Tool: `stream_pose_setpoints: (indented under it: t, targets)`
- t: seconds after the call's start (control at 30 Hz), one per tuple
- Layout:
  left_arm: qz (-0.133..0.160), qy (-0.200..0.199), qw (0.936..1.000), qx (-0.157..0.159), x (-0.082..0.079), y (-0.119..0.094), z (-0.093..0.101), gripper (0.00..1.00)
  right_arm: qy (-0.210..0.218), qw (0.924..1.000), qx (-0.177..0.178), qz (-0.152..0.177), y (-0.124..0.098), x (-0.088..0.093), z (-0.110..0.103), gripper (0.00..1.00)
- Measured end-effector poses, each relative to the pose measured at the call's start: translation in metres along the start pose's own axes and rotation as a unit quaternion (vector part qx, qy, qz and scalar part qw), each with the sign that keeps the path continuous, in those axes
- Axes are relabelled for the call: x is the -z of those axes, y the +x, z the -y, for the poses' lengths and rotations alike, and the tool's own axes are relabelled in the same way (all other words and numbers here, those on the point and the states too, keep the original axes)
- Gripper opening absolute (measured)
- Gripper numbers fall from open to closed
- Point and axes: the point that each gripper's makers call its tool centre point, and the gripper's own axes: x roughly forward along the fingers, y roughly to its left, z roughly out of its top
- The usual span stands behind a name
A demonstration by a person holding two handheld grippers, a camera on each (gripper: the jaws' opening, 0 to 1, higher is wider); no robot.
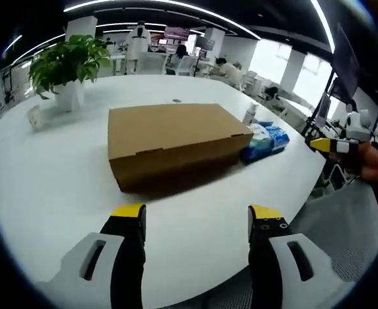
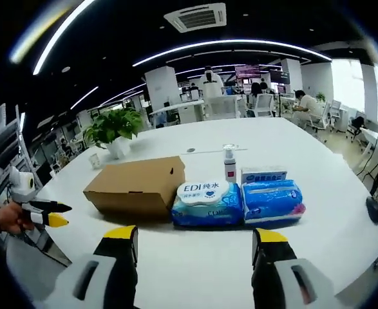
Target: Operate the shoe box by opening the lid, removing the specified soft item, and placing it in the target area until the item is outside and the box remains undamaged.
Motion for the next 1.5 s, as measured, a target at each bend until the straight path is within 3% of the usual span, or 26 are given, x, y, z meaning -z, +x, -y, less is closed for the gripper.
stream_pose_setpoints:
  t: [0.1,0.23,0.47,0.87,1.03,1.5]
  targets:
    - [-0.006,0.003,1.0000,0.004,0.003,0.001,0.003,0.64,0.010,0.9999,0.006,0.010,0.000,-0.005,0.004,0.71]
    - [-0.010,-0.001,0.9999,0.010,0.005,0.002,0.007,0.64,0.006,1.0000,0.008,0.000,0.004,0.002,0.002,0.71]
    - [-0.010,0.005,0.9999,0.010,0.004,0.001,0.010,0.63,-0.022,0.9997,0.001,-0.006,0.006,0.003,-0.005,0.70]
    - [-0.016,0.013,0.9995,0.024,0.007,0.003,0.017,0.63,-0.002,0.9999,0.009,0.004,0.002,0.000,0.000,0.69]
    - [-0.016,0.008,0.9996,0.023,0.006,0.003,0.016,0.62,0.013,0.9998,0.011,0.008,0.001,-0.001,0.003,0.68]
    - [-0.002,-0.008,0.9997,0.021,0.003,0.000,0.013,0.60,-0.004,1.0000,0.008,-0.004,0.002,0.004,-0.001,0.66]
